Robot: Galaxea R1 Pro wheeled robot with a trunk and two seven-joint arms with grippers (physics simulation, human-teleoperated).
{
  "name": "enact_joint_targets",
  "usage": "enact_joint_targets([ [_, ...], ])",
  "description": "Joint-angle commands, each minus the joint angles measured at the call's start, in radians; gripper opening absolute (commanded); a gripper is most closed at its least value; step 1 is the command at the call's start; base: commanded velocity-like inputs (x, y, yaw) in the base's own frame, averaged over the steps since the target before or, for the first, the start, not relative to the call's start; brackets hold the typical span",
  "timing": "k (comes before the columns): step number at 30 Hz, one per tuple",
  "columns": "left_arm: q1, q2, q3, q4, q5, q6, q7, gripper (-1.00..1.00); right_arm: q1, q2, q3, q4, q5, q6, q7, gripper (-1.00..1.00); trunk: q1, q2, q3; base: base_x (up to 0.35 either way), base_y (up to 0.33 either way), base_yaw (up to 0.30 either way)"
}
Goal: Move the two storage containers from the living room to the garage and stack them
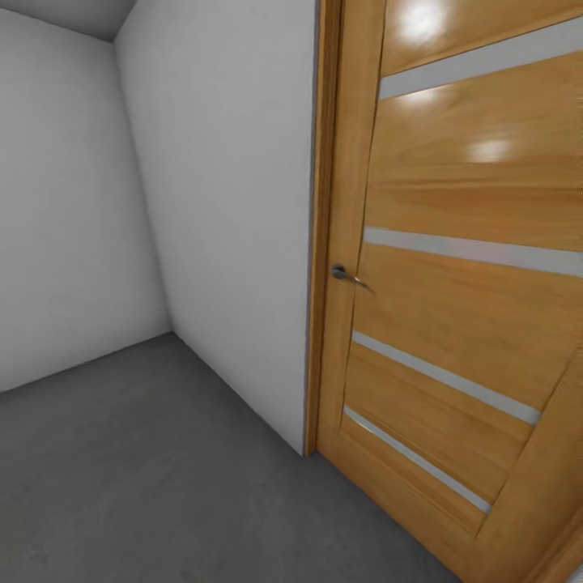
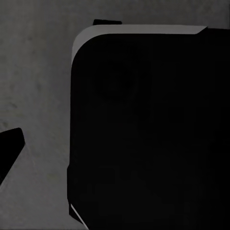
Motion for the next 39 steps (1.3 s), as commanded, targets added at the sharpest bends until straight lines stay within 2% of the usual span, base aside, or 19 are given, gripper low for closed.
enact_joint_targets([
  [1, 0.0, 0.0, 0.0, 0.0, 0.007, -0.003, 0.0, 1.0, 0.0, 0.0, 0.008, 0.0, -0.01, -0.003, 0.0, 1.0, 0.001, 0.0, -0.001, 0.323, 0.072, -0.285],
  [26, 0.0, 0.0, 0.0, 0.0, 0.007, -0.003, 0.001, 1.0, 0.0, 0.0, 0.008, 0.0, -0.01, -0.003, 0.0, 1.0, 0.001, 0.0, -0.001, 0.323, 0.072, -0.285],
  [39, 0.0, 0.0, 0.002, 0.001, 0.007, -0.031, 0.002, 1.0, 0.0, 0.001, 0.008, 0.0, -0.012, -0.001, 0.0, 1.0, 0.001, 0.0, -0.001, 0.051, 0.011, -0.129],
])
